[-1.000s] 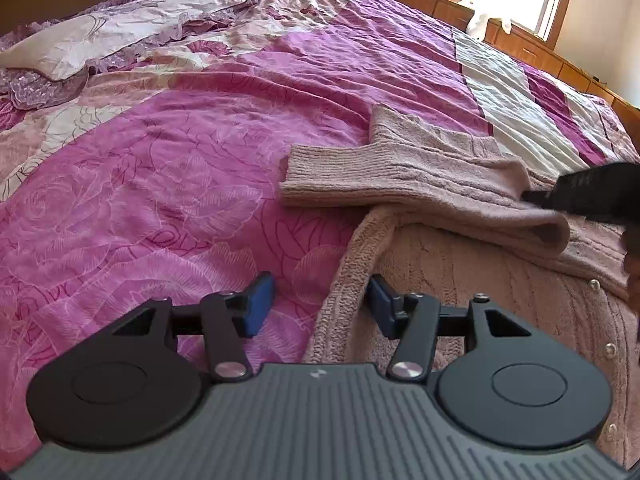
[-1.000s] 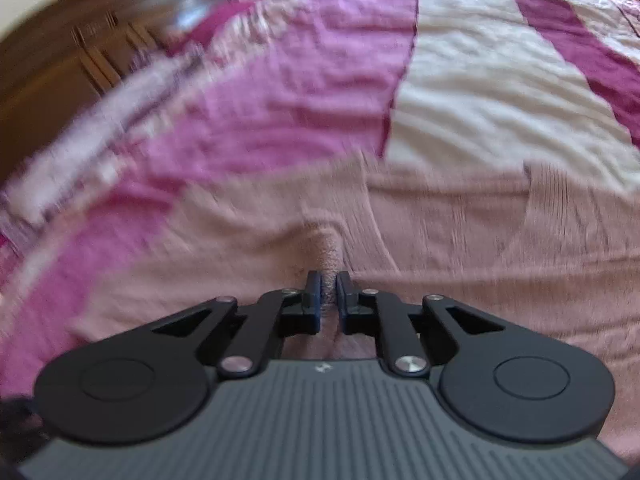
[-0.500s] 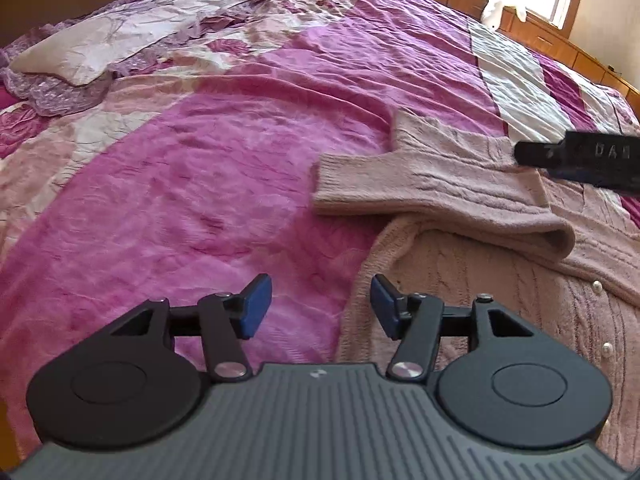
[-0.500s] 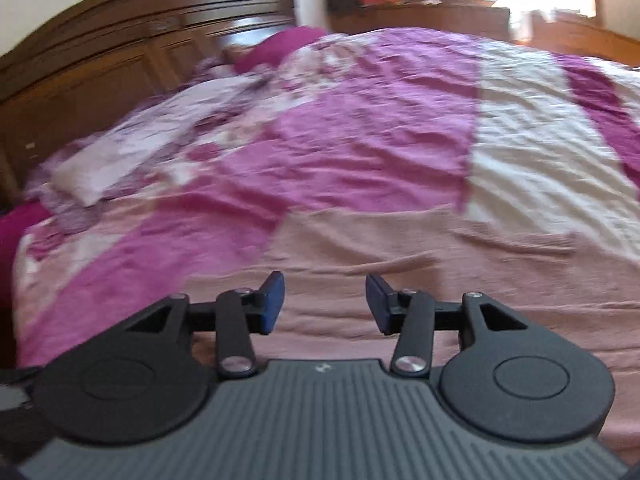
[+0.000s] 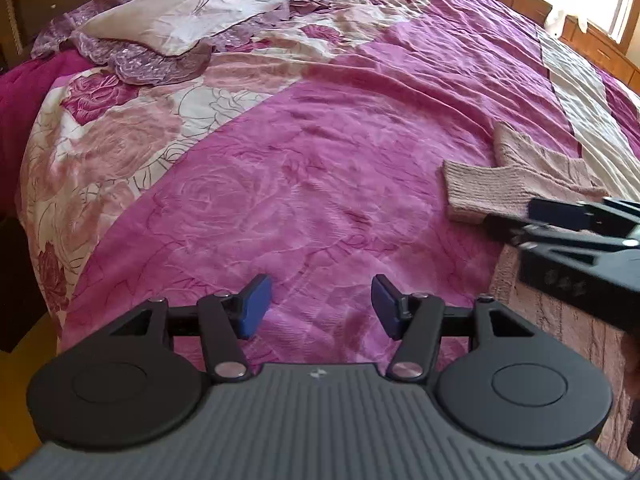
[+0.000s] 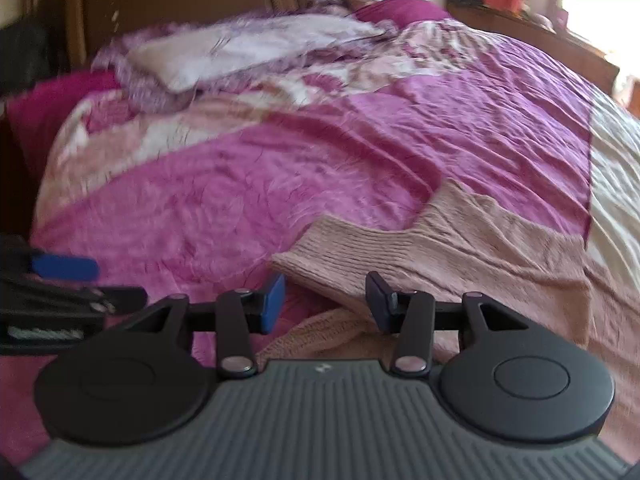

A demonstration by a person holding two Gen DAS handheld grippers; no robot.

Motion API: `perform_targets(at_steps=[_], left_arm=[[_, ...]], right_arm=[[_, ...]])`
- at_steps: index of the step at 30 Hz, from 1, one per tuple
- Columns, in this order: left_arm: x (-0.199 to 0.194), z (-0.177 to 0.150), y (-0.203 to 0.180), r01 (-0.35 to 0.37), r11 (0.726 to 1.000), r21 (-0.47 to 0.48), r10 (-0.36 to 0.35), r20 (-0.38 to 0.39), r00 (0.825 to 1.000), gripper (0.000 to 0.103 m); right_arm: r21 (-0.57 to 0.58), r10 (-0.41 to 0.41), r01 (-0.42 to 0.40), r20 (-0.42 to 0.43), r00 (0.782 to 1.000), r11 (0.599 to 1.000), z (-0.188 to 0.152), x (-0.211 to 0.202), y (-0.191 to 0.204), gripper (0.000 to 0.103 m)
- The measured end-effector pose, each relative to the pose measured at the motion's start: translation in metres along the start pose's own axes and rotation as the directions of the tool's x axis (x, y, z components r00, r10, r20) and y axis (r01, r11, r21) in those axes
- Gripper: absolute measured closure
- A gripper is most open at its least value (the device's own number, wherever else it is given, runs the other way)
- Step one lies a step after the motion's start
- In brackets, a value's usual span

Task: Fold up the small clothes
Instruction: 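Grasp the sleeve cuff with the right tool and lift it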

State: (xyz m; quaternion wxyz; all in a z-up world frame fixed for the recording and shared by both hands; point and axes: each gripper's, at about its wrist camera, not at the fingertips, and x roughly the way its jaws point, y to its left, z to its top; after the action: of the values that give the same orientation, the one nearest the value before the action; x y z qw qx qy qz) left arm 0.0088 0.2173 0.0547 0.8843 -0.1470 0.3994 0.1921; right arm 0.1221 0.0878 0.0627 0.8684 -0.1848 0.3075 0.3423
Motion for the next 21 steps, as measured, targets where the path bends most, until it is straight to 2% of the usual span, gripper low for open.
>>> perform_targets(at_steps=[3,6,8,9,10,16,21], left_arm=[[0.000,0.000,0.000,0.004,1.000,-0.003,-0.004,0.003,1.000,0.040],[0.000,-0.001,-0.001,0.011,1.000,0.000,-0.011,0.004,1.000,0.039],[0.000,-0.001,-0.001,0.016,1.000,0.002,-0.016,0.004,1.000,0.040],[-0.001,-0.001,-0.001,0.016,1.000,0.002,-0.016,0.005,1.000,0.040],[-0.001,-0.001,-0.002,0.017,1.000,0.002,-0.017,0.005,1.000,0.040],[-0.004,0.000,-0.005,0.030,1.000,-0.006,-0.030,0.011,0.999,0.040],[-0.009,0.002,-0.011,0.045,0.999,0.007,-0.045,0.020,0.999,0.040]], right_arm=[[-0.053,-0.016,0.014,-0.038,0.999,0.998,0.004,0.016,0.007,0.056],[-0.058,-0.021,0.017,-0.066,0.998,0.998,0.007,0.029,0.007,0.057],[-0.036,-0.021,0.019,-0.062,0.998,0.999,0.007,0.031,0.005,0.071],[-0.013,-0.023,0.022,-0.059,0.998,1.000,0.008,0.031,0.003,0.084],[0.013,-0.025,0.026,-0.055,0.998,1.000,0.009,0.030,0.001,0.089],[0.177,-0.028,0.019,0.050,0.998,0.984,0.018,0.001,-0.022,0.092],[0.298,-0.086,0.034,0.163,0.983,0.954,0.024,-0.042,-0.055,0.092]])
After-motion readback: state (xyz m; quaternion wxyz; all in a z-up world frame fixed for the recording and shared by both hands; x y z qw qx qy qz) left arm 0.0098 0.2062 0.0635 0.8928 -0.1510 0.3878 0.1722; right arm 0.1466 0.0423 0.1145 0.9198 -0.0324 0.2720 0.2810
